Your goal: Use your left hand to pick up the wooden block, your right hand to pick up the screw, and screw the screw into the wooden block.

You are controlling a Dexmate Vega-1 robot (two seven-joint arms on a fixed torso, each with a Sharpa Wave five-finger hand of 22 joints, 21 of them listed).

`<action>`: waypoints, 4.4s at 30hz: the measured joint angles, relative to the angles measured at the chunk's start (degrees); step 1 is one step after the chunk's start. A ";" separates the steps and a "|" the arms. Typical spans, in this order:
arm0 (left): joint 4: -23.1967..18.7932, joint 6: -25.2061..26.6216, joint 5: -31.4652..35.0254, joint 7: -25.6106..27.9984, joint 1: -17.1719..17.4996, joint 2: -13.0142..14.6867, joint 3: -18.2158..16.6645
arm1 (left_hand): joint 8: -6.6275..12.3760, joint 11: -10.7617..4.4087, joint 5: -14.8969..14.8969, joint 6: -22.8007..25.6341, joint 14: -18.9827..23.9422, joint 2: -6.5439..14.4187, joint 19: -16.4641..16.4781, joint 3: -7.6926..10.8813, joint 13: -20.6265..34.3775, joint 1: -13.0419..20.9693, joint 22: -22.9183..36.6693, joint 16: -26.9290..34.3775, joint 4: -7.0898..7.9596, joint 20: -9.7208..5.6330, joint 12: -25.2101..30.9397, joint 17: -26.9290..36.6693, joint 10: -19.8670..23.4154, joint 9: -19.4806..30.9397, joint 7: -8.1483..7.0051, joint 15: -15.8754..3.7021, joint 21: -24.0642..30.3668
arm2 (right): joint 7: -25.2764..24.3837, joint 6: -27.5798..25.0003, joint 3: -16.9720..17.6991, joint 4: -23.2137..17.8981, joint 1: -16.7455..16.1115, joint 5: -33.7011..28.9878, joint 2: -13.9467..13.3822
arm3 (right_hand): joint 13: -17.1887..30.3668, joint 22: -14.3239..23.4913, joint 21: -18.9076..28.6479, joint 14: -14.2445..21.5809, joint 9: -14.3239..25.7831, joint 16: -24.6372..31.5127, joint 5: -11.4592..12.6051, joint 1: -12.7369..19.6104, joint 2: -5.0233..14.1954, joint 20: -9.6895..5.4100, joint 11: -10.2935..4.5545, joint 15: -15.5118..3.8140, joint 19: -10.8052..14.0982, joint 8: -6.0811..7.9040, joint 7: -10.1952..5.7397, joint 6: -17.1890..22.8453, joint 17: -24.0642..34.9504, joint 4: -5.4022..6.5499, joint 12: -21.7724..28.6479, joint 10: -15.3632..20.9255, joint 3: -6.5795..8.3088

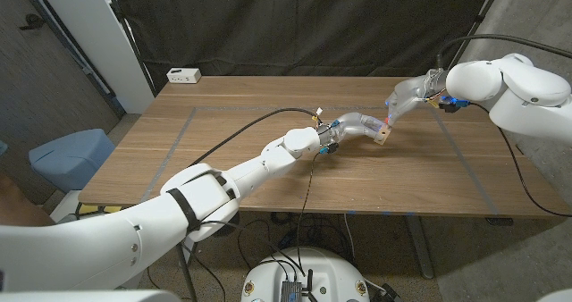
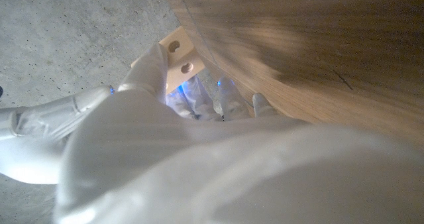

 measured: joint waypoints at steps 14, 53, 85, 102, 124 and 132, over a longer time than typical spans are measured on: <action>-1.50 0.79 0.05 0.11 0.51 0.60 0.06 | 0.00 0.14 -0.03 0.00 0.00 -0.01 0.00 0.00 -0.02 -0.01 0.00 0.00 0.00 0.00 0.02 0.00 -0.05 0.20 0.00 0.00 0.00 | -0.99 -0.12 0.07 -0.50 -0.31 0.12 -0.12 | 0.00 0.00 0.00 1.04 -0.01 0.22 0.00 0.21 0.24 -0.30 -0.30 -0.02 0.32 1.06 -0.24 2.82 0.28 0.23 0.00 1.13 0.71; -1.10 1.36 0.09 0.00 0.36 0.35 0.21 | 0.00 0.11 0.00 0.00 0.27 -0.24 0.00 0.00 -0.01 -0.23 0.00 0.00 0.00 0.00 0.03 0.02 0.14 0.21 0.00 0.26 0.00 | -2.95 -0.44 0.05 -0.70 -1.65 -0.38 -0.23 | -0.01 0.01 0.00 2.55 -0.17 0.44 0.01 0.95 0.55 -0.92 -1.34 -0.11 1.34 2.13 -0.54 5.79 0.27 0.32 0.43 3.38 1.90; -1.06 0.86 0.11 -0.11 0.19 0.31 0.32 | 0.00 0.30 -0.20 0.00 0.33 -0.23 0.31 0.00 0.00 -0.22 0.00 0.00 0.00 -0.31 0.04 -0.14 0.11 0.21 0.00 0.32 0.00 | -5.48 -0.98 0.45 -1.10 -3.07 -1.70 -0.10 | -0.14 0.01 0.26 5.21 -0.52 1.28 -0.44 -0.39 1.39 -2.45 -2.89 -0.11 3.49 4.67 0.48 12.35 0.54 1.37 0.90 7.80 2.73; -1.59 0.98 0.15 -0.20 0.37 0.64 0.29 | 0.00 0.25 0.01 0.00 0.33 -0.23 0.31 0.00 -0.01 -0.22 0.00 0.00 0.00 -0.31 0.04 0.02 0.03 0.22 0.00 0.32 0.00 | -5.46 -2.06 -0.61 -1.34 -2.74 -3.76 1.07 | -0.13 0.15 0.25 7.36 -0.69 2.12 -0.45 -2.38 2.06 -2.75 -3.08 -0.22 4.61 5.99 0.79 16.99 0.80 2.21 1.62 11.08 1.90; -0.28 0.56 0.01 -0.56 0.04 0.40 0.16 | -0.06 0.32 0.00 0.00 0.33 -0.13 0.31 0.00 -0.02 -0.13 0.00 0.00 0.00 -0.31 0.04 -0.06 0.34 0.22 0.00 0.32 0.00 | -5.42 -3.38 -2.01 -0.93 -2.19 -5.88 3.02 | -0.41 0.14 0.24 9.75 -1.22 2.99 -0.65 -4.35 2.51 -2.96 -3.14 -0.29 6.46 7.23 1.66 22.36 0.64 2.31 1.68 15.10 0.38; 0.61 0.19 -0.14 -0.73 -0.27 0.13 0.08 | -0.29 0.32 -0.03 0.00 0.33 0.09 0.31 0.00 -0.01 0.09 0.00 0.00 0.00 -0.31 0.04 0.02 0.31 0.24 0.00 0.32 0.00 | -5.54 -4.03 -2.76 -0.64 -1.84 -7.22 3.84 | -0.64 0.14 0.24 10.65 -1.49 3.00 -0.65 -4.64 2.81 -2.75 -3.46 -0.22 6.66 7.68 1.81 24.31 0.64 2.37 2.08 16.21 -0.03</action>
